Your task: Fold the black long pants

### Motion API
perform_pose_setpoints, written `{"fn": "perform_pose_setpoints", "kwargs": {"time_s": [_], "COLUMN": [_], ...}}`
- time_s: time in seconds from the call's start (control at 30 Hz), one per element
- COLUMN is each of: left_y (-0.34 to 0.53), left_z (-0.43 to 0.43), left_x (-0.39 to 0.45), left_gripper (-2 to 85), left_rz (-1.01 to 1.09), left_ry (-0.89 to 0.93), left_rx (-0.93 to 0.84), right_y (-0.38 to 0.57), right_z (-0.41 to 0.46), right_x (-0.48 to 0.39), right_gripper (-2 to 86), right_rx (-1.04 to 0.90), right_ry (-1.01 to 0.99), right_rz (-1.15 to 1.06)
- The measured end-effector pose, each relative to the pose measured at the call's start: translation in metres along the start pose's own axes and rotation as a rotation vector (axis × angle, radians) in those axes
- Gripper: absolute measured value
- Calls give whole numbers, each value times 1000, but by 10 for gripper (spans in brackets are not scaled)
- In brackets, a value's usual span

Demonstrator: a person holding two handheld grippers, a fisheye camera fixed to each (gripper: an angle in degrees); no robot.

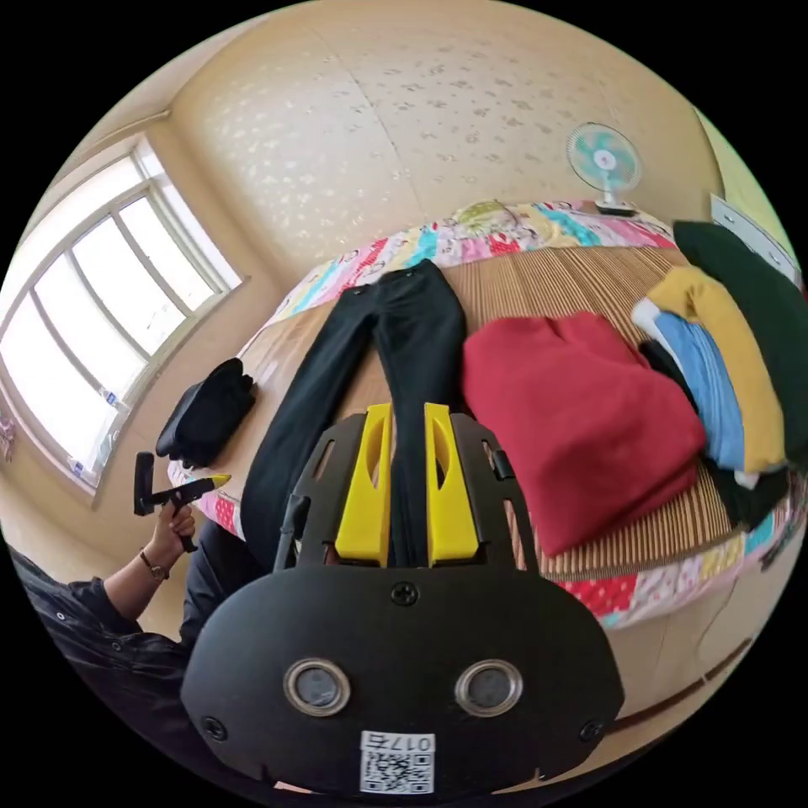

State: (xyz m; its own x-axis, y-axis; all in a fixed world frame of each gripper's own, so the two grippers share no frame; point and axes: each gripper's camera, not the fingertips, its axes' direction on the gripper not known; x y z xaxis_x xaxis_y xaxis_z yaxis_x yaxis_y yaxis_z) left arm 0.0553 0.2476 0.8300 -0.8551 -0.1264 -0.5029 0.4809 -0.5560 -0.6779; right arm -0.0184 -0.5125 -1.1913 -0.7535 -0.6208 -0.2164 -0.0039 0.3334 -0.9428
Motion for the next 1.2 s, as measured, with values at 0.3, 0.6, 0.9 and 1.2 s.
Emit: {"fn": "perform_pose_setpoints", "kwargs": {"time_s": [0.3,0.6,0.9,1.2], "left_y": [121,84,92,115], "left_z": [-19,-9,-50,-83], "left_x": [18,99,92,34], "left_gripper": [110,106,107,106], "left_rz": [-13,292,294,183], "left_ry": [152,248,259,189], "left_rx": [9,-111,-76,-92], "right_y": [88,8,-54,-31], "right_z": [4,-16,-119,-73], "right_x": [60,-10,-135,0], "right_gripper": [116,36,35,39], "right_rx": [-322,-396,-365,-416], "right_ry": [-128,-93,246,-460], "right_rz": [168,-62,-826,-325]}}
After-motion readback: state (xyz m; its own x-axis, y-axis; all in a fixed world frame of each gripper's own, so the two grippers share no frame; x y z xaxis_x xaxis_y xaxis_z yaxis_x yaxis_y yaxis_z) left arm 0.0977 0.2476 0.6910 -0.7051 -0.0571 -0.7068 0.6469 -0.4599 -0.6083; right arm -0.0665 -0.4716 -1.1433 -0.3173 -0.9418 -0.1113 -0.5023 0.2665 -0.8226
